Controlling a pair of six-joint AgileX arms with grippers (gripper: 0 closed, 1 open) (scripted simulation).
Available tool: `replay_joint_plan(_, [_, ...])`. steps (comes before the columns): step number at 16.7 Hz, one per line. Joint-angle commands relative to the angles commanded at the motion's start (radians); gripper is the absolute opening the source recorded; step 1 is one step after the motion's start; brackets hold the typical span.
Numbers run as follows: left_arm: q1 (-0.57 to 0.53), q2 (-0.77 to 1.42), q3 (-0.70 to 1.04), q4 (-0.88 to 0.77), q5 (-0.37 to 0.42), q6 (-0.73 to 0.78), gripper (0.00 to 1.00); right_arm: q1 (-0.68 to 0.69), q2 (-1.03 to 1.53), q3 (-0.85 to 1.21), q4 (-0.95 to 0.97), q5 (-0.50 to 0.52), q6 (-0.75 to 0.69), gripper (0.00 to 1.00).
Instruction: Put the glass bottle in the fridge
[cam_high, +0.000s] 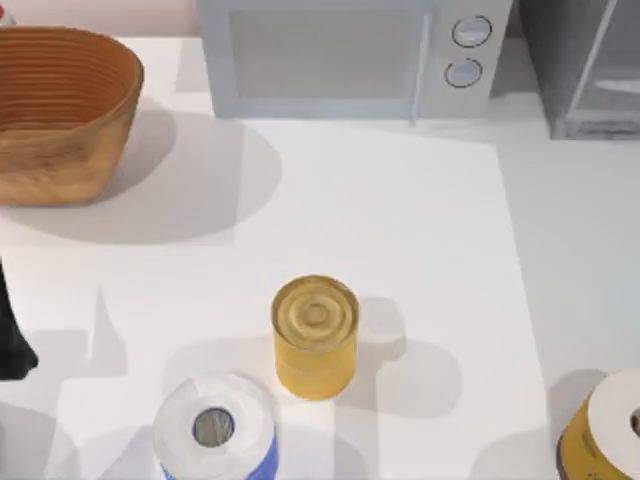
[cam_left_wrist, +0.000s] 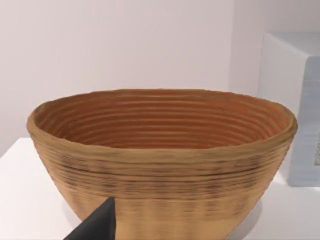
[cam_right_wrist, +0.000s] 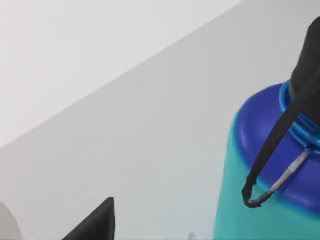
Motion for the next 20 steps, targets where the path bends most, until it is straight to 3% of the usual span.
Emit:
replay_joint_plan(8, [0.000, 0.000, 0.000, 0.000, 0.000, 0.000, 1.00, 0.107, 0.077, -0.053, 0.324, 0.051, 0.218, 1.00])
replay_joint_plan(15, [0.000, 0.000, 0.000, 0.000, 0.000, 0.000, 1.00, 0.119, 0.092, -0.065, 0.373, 0.058, 0.242, 1.00])
replay_joint_plan(20, [0.000, 0.000, 0.000, 0.000, 0.000, 0.000, 1.00, 0.119, 0.092, -0.065, 0.373, 0.058, 0.242, 0.63])
